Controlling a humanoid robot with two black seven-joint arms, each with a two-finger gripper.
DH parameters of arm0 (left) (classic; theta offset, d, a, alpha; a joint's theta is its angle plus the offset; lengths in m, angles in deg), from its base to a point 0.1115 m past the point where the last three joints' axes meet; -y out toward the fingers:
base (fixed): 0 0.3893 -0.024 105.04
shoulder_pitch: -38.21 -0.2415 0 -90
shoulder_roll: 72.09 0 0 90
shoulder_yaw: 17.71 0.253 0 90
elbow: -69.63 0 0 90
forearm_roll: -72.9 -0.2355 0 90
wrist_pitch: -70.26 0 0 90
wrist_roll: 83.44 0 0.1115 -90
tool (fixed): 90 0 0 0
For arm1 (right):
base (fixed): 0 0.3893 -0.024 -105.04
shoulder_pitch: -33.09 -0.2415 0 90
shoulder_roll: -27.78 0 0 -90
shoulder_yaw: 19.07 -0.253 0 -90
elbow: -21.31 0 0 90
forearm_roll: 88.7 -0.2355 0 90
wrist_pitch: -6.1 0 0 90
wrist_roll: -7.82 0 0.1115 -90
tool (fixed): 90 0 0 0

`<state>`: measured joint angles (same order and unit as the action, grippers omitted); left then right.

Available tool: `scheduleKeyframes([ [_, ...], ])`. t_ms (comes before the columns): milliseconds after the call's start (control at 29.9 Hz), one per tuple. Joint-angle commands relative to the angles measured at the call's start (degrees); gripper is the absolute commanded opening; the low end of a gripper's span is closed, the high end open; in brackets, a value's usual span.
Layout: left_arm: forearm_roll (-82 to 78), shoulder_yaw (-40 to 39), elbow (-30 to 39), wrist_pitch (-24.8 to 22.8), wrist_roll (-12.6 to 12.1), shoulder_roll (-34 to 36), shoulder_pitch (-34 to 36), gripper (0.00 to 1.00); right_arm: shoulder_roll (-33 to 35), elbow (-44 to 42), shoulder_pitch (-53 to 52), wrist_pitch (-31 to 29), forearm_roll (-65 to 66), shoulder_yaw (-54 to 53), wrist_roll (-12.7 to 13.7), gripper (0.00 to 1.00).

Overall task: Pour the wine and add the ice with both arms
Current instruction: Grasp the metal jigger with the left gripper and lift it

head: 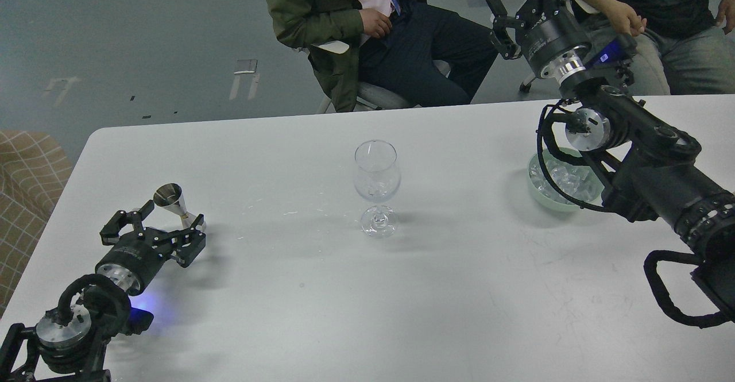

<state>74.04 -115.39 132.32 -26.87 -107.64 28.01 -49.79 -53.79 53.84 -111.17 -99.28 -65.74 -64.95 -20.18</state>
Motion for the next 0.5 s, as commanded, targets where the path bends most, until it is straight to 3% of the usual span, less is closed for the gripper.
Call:
scheduleKeyframes([
  [0,0.01,0.12,-0.46,-0.08,1.09,0.18,1.08,0.97,0.0,-0.01,-0.14,-0.01,-0.02,0.0,0.0,1.0],
  [167,-0.08,0.12,-1.6,0.1,1.62,0.18,2.13,0.93,0.0,-0.01,-0.06,-0.01,-0.02,0.0,0.0,1.0],
  [234,-0.08,0.2,-1.7,0.1,1.62,0.09,2.22,0.82,0.0,-0.01,-0.06,-0.01,-0.02,0.08,0.0,1.0],
  [301,-0.08,0.2,-1.7,0.18,1.62,0.09,2.22,0.8,0.0,-0.01,-0.06,-0.01,-0.02,0.0,0.0,1.0],
  [368,-0.17,0.2,-1.7,0.18,1.62,0.09,2.22,0.68,0.0,-0.01,-0.23,-0.01,-0.02,0.0,0.0,1.0],
  [468,-0.34,0.29,-1.78,0.1,1.62,0.09,2.22,0.64,0.0,-0.01,-0.15,-0.01,-0.02,0.08,0.0,1.0],
])
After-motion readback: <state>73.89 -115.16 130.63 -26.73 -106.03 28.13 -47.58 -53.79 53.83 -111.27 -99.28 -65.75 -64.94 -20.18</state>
